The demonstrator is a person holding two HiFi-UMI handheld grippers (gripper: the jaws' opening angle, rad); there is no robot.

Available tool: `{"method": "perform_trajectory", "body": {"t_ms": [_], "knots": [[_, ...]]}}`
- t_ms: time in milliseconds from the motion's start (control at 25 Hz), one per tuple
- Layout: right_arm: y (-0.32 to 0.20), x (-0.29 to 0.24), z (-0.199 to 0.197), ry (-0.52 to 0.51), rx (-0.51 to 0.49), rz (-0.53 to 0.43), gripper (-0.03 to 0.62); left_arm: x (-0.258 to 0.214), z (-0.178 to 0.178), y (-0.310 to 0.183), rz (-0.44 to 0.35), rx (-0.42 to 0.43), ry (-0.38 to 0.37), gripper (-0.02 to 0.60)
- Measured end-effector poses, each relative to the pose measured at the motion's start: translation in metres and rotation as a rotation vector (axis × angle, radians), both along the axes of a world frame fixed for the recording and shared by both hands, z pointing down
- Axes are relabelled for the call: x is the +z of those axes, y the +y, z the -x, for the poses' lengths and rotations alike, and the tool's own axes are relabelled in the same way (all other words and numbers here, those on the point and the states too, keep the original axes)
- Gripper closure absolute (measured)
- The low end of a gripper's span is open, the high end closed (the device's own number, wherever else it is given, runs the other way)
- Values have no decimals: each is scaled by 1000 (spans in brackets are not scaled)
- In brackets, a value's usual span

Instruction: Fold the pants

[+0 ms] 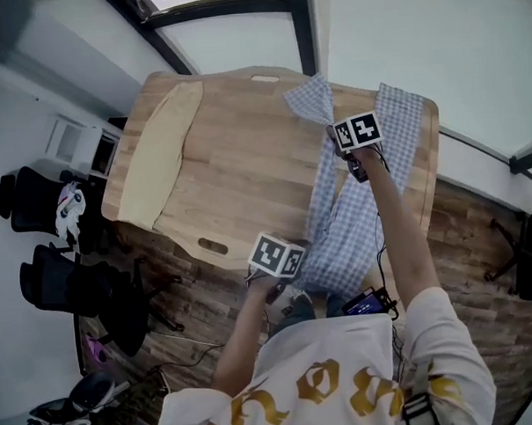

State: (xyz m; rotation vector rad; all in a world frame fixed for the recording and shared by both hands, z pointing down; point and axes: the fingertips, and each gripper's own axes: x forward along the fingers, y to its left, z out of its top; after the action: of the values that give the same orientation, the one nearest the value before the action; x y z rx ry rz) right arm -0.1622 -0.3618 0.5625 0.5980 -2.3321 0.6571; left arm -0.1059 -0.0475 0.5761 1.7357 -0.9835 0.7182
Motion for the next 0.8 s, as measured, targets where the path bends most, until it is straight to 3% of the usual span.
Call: {"method": "perform_trajectory", "body": {"t_ms": [200,360,520,640,680,760,800], "knots": [[-15,-10,-98,-21,69,-9,562,-6,-78,-14,-3,157,12,538],[-24,3,-166,-18,134,10,562,7,-130,-22,30,233,53,538],[-28,43,-219,24,198,70,562,36,-175,-28,73,266,131,538],[-35,89,-253,104,267,94,560,74,-195,-39,41,304,118,537],[-35,102,-264,144,291,84,544,84,-197,-42,29,305,102,512],[-35,115,-276,200,299,32,475,89,-192,-53,6,270,88,349],[-37,115,-278,210,289,1,446,86,-187,-61,-6,244,89,339]]}}
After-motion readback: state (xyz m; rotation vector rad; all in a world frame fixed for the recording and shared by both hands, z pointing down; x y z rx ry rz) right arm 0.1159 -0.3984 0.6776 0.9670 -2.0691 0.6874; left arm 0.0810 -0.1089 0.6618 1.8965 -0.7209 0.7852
